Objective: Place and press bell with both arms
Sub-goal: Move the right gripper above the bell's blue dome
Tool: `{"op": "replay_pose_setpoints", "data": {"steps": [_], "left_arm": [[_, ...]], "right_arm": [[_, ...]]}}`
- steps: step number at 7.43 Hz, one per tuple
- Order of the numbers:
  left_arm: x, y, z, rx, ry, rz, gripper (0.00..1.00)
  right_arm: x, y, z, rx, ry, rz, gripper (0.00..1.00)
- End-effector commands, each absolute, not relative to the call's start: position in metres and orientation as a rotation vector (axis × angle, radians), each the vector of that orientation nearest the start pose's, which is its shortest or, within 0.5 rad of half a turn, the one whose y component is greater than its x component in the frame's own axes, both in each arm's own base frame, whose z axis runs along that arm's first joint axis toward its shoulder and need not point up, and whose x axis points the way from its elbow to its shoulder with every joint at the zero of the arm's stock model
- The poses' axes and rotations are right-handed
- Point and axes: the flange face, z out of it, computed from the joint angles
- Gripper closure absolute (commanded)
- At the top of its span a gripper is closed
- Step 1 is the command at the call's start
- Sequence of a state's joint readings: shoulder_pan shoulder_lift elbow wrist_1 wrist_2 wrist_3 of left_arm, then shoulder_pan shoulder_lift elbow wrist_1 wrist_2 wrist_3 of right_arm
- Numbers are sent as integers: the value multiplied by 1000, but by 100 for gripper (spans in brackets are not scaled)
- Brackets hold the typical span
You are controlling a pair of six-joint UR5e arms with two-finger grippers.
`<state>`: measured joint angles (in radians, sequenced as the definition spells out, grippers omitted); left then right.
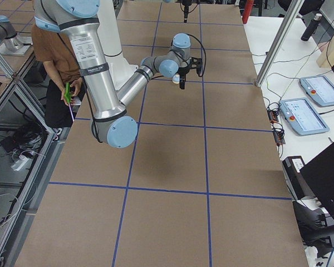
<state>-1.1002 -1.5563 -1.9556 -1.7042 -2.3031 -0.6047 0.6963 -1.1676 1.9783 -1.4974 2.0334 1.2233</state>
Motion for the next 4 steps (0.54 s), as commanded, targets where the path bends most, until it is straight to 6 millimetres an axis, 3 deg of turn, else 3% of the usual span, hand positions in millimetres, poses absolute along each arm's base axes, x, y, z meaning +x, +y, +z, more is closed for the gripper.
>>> {"op": "replay_pose_setpoints", "data": {"steps": [1, 2, 4], "left_arm": [[82, -438, 515, 116, 801, 150, 0], [67, -434, 522, 128, 794, 147, 0], [62, -428, 528, 129, 765, 138, 0]], "right_arm": [[-463, -405, 198, 56, -908, 144, 100], [-494, -403, 187, 37, -904, 131, 100], [-534, -405, 165, -19, -902, 191, 100]]}}
